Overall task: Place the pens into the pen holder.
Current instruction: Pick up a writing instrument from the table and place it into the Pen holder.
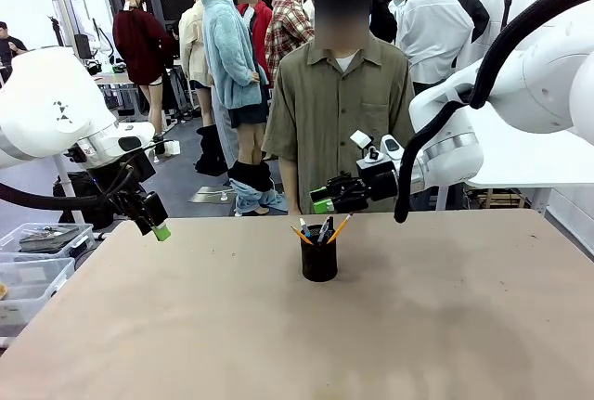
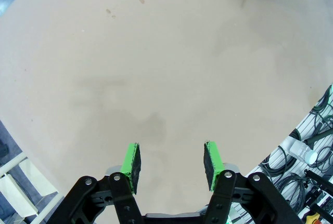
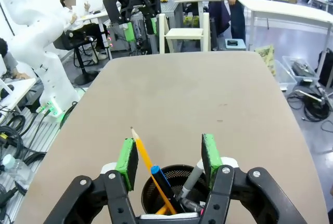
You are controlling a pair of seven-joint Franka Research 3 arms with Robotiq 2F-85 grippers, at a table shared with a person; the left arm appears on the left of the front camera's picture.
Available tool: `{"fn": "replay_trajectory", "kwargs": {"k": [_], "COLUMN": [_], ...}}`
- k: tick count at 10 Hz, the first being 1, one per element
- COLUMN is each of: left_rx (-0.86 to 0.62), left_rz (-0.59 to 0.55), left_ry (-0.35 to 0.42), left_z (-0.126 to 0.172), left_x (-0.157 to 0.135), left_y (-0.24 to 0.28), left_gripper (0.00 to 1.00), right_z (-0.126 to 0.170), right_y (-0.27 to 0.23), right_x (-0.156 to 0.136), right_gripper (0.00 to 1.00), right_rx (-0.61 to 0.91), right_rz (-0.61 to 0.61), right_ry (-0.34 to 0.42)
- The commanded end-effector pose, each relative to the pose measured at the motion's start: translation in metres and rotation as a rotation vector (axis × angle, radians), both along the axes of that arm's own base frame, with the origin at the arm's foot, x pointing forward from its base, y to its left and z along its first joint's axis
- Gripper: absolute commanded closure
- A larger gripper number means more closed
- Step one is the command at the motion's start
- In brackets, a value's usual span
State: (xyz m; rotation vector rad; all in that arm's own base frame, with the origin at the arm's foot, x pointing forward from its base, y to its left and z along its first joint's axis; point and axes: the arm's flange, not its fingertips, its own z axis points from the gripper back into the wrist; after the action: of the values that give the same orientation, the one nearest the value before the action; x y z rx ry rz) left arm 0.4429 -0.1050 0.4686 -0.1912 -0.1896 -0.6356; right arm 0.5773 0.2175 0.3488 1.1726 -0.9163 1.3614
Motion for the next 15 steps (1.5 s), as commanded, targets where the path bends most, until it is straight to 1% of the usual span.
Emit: {"fn": "replay_trajectory", "kwargs": {"k": [1,3,4,6,8,9,11,12,13,14,15], "left_rx": [0.011,0.011,0.011,0.011,0.011,0.011,0.011,0.011,0.011,0.011,0.011], "left_rz": [0.002,0.002,0.002,0.002,0.002,0.002,0.002,0.002,0.002,0.002,0.002], "left_ry": [-0.001,-0.001,-0.001,-0.001,-0.001,-0.001,-0.001,-0.001,-0.001,-0.001,-0.001], "left_z": [0.001,0.001,0.001,0.001,0.001,0.001,0.001,0.001,0.001,0.001,0.001], "left_x": [0.000,0.000,0.000,0.000,0.000,0.000,0.000,0.000,0.000,0.000,0.000], "left_y": [0.001,0.001,0.001,0.001,0.001,0.001,0.001,0.001,0.001,0.001,0.001], "left_gripper": [0.36,0.36,0.36,0.36,0.36,0.36,0.36,0.36,0.36,0.36,0.36], "right_z": [0.015,0.037,0.048,0.072,0.092,0.103,0.124,0.135,0.144,0.149,0.155], "right_y": [-0.018,-0.056,-0.077,-0.115,-0.147,-0.159,-0.189,-0.202,-0.212,-0.220,-0.229], "right_x": [-0.015,-0.032,-0.042,-0.065,-0.080,-0.088,-0.104,-0.114,-0.120,-0.123,-0.124], "right_gripper": [0.37,0.37,0.37,0.37,0.37,0.37,0.37,0.37,0.37,0.37,0.37], "right_rx": [-0.071,-0.175,-0.202,-0.294,-0.404,-0.472,-0.581,-0.680,-0.768,-0.840,-0.885], "right_rz": [-0.058,-0.202,-0.287,-0.464,-0.618,-0.713,-0.836,-0.906,-0.937,-0.961,-1.036], "right_ry": [0.001,-0.019,0.000,0.073,0.206,0.261,0.406,0.484,0.582,0.733,0.814]}}
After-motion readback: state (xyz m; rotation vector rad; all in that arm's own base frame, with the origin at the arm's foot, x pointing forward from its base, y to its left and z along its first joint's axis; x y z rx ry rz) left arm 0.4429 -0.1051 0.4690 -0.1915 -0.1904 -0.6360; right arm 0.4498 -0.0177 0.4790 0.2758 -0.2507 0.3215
